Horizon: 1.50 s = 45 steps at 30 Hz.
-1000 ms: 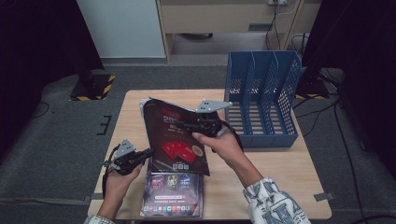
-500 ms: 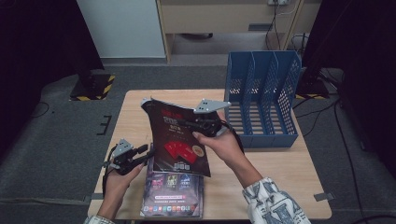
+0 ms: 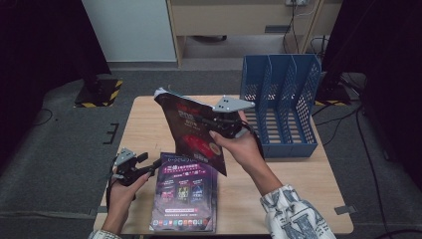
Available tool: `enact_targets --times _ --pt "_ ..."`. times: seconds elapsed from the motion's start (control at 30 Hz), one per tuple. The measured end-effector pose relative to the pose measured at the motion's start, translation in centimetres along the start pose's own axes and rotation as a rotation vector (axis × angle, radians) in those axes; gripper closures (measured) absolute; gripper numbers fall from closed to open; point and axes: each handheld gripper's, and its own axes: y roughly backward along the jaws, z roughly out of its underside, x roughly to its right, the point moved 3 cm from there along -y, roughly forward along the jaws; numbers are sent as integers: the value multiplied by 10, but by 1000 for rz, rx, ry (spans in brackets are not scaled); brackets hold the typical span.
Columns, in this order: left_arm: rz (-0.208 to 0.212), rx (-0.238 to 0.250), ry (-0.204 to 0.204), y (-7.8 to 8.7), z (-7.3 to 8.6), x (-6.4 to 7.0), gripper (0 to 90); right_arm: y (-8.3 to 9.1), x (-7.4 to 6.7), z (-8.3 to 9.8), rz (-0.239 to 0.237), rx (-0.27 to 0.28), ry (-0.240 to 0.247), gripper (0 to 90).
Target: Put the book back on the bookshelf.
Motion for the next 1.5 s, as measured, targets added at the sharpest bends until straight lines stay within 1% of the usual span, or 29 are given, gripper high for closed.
enact_targets --times 0.2,0.27,0.37,0.4,0.47,0.6,0.67,0.8,0.83,0.9,1.03,1.1,1.13,1.23,1.37,1.5 --pt "-20 -9 28 0 1 -5 183 5 9 -9 41 25 0 871" --pt "-34 -12 34 0 2 -7 148 6 12 -12 52 33 2 871" --pt "-34 -17 39 -1 2 -7 122 9 15 -15 62 37 3 871" --pt "-33 -22 39 -1 3 -8 115 11 18 -18 74 46 1 871" --pt "-35 -38 34 -3 4 -7 113 13 21 -21 85 55 -3 871" --pt "-35 -46 29 -4 5 -6 113 17 27 -23 102 65 -11 871" --pt "-35 -53 29 -4 6 -6 115 20 33 -24 120 71 -15 871" --pt "-41 -60 35 -3 8 -8 116 25 40 -25 139 81 -27 871" --pt "-41 -60 35 -3 8 -8 117 25 40 -25 139 81 -27 871" --pt "-43 -63 38 -3 8 -9 118 29 45 -28 153 92 -32 871" --pt "-45 -64 40 -4 8 -9 119 32 49 -31 166 101 -41 871" --pt "-46 -65 37 -4 8 -9 119 34 53 -32 176 100 -41 871" --pt "-48 -69 29 -4 9 -8 119 34 55 -33 179 98 -39 871" --pt "-48 -69 27 -4 9 -8 120 37 58 -34 191 98 -39 871" --pt "-54 -72 31 -5 9 -9 121 44 62 -37 201 112 -43 871" --pt "-52 -74 25 -7 8 -6 121 54 66 -39 221 126 -50 871"
